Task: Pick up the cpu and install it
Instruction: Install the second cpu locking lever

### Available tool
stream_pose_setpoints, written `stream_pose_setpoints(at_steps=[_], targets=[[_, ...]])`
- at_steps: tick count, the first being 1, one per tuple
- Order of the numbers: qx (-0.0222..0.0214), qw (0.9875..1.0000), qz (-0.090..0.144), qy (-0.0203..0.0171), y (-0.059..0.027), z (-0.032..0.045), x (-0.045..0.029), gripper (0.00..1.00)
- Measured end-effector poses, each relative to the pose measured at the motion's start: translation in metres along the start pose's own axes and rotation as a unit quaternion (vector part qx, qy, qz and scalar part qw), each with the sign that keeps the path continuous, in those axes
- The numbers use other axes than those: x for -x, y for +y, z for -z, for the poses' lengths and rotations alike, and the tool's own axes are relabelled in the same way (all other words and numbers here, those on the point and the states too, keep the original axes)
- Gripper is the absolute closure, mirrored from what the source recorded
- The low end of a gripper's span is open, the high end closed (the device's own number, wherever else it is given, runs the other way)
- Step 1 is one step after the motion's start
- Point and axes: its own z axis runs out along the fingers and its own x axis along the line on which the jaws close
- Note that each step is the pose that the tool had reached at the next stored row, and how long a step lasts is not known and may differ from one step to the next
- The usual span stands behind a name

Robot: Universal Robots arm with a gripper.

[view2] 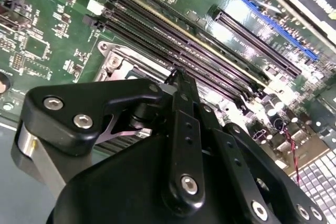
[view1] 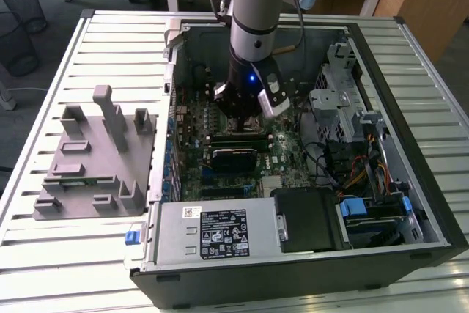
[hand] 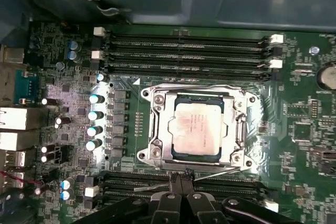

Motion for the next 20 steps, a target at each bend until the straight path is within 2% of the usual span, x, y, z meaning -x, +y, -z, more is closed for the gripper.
stream_pose_setpoints(at_steps=[2,4,7,8,10,17,19,20], targets=[[0.0014,1.0000,0.001,0.0000,-0.0002,-0.0030,-0.0005,0.89],[0.0070,1.0000,0.003,0.0000,-0.0009,-0.0050,-0.0012,0.89],[0.0255,0.9997,0.005,-0.0009,-0.0023,-0.0062,-0.0024,0.89],[0.0301,0.9995,0.006,-0.0010,-0.0032,-0.0064,-0.0029,0.89],[0.0328,0.9994,0.007,-0.0011,-0.0062,-0.0068,-0.0040,0.89],[0.0339,0.9994,0.009,-0.0009,-0.0140,-0.0072,-0.0103,0.89],[0.0359,0.9993,0.010,-0.0010,-0.0152,-0.0075,-0.0122,0.89],[0.0385,0.9992,0.011,-0.0010,-0.0158,-0.0077,-0.0127,0.89]])
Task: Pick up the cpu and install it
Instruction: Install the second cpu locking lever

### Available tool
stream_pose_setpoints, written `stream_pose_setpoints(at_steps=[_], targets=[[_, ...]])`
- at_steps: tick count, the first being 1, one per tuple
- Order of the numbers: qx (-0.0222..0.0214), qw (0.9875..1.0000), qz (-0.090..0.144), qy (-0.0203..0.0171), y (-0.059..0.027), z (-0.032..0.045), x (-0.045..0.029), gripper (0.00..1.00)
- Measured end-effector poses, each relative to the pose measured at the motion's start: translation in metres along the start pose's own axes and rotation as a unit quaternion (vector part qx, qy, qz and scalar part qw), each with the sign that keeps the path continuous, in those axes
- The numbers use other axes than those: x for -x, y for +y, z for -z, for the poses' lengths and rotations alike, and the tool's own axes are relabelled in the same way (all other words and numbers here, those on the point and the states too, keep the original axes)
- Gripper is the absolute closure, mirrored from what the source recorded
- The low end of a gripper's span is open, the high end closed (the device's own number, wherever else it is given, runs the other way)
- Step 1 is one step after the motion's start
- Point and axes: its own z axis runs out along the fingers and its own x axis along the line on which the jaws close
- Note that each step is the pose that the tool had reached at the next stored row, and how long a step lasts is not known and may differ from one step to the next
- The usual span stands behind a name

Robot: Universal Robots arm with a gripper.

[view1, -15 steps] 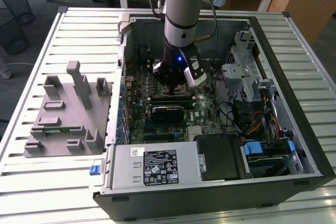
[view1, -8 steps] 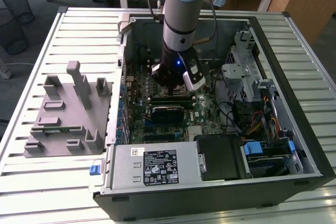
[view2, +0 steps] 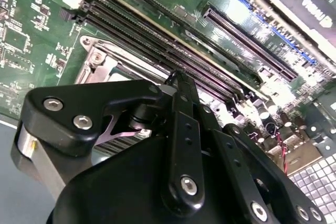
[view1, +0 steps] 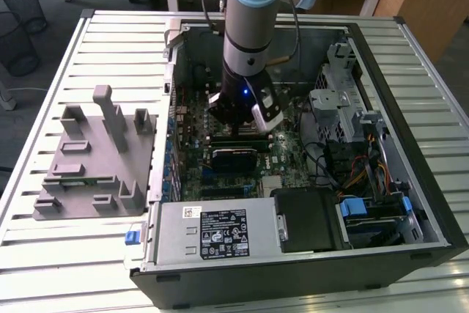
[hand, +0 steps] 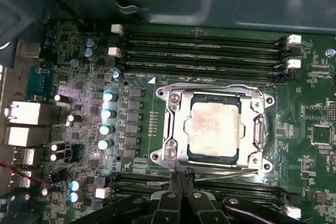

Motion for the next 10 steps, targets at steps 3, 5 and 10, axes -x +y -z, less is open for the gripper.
stream_pose_setpoints(at_steps=[3,5,10], targets=[[0.0125,0.9999,0.002,-0.0006,-0.0016,-0.0011,-0.0012,0.89],[0.0179,0.9998,0.003,-0.0007,-0.0030,-0.0020,-0.0022,0.89],[0.0253,0.9997,0.007,-0.0010,-0.0067,-0.0034,-0.0054,0.89]])
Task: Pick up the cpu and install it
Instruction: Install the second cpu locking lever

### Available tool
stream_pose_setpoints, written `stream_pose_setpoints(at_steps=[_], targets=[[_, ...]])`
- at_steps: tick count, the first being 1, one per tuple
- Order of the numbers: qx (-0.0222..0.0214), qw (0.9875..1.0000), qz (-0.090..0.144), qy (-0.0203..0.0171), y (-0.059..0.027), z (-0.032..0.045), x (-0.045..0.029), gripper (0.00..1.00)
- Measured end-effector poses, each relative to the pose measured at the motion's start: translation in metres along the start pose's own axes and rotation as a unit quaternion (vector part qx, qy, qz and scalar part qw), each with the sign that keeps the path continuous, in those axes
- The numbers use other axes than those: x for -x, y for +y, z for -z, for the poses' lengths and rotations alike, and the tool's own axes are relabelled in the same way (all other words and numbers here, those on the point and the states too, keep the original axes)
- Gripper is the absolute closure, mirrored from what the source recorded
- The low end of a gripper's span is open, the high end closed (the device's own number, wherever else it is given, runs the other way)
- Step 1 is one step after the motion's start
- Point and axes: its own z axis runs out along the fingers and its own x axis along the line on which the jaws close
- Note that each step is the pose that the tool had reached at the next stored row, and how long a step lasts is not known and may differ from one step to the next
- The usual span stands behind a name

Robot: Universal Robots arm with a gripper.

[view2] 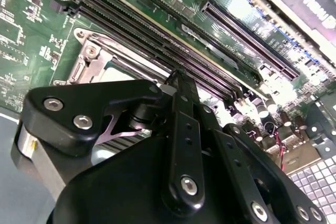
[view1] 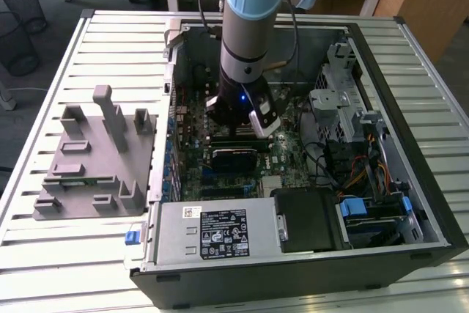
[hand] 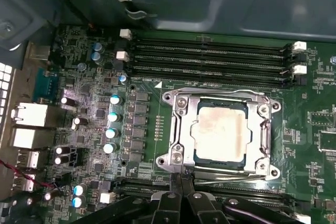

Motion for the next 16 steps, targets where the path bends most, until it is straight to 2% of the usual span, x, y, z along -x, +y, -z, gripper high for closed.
stream_pose_setpoints(at_steps=[6,16], targets=[[0.0064,1.0000,0.002,-0.0008,-0.0021,-0.0006,-0.0052,0.89],[0.0237,0.9997,0.005,-0.0020,-0.0060,-0.0028,-0.0136,0.89]])
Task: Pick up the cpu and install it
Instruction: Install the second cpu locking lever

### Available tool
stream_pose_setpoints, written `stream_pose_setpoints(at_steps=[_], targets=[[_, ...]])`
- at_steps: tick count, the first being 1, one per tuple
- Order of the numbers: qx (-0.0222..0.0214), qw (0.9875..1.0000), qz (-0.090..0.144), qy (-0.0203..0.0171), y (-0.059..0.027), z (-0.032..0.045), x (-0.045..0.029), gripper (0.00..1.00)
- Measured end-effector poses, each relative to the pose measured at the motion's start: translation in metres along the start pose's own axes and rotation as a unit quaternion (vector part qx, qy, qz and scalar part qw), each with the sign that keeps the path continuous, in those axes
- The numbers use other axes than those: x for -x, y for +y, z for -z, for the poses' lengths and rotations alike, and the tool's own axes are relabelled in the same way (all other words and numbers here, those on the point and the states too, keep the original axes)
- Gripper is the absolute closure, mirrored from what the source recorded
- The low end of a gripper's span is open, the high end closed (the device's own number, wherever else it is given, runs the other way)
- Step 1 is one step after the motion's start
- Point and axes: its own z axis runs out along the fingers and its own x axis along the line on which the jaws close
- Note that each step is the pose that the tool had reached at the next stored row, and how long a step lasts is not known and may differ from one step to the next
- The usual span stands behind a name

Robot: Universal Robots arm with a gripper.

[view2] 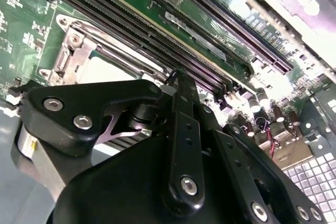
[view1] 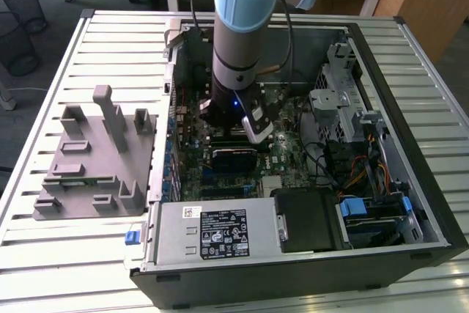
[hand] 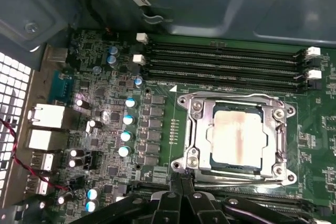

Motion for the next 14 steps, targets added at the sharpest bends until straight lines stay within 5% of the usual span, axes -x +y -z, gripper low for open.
stream_pose_setpoints(at_steps=[10,14], targets=[[0.0145,0.9999,0.004,-0.0007,-0.0008,-0.0047,-0.0021,0.89],[0.0172,0.9998,0.005,-0.0006,-0.0011,-0.0056,-0.0024,0.89]])
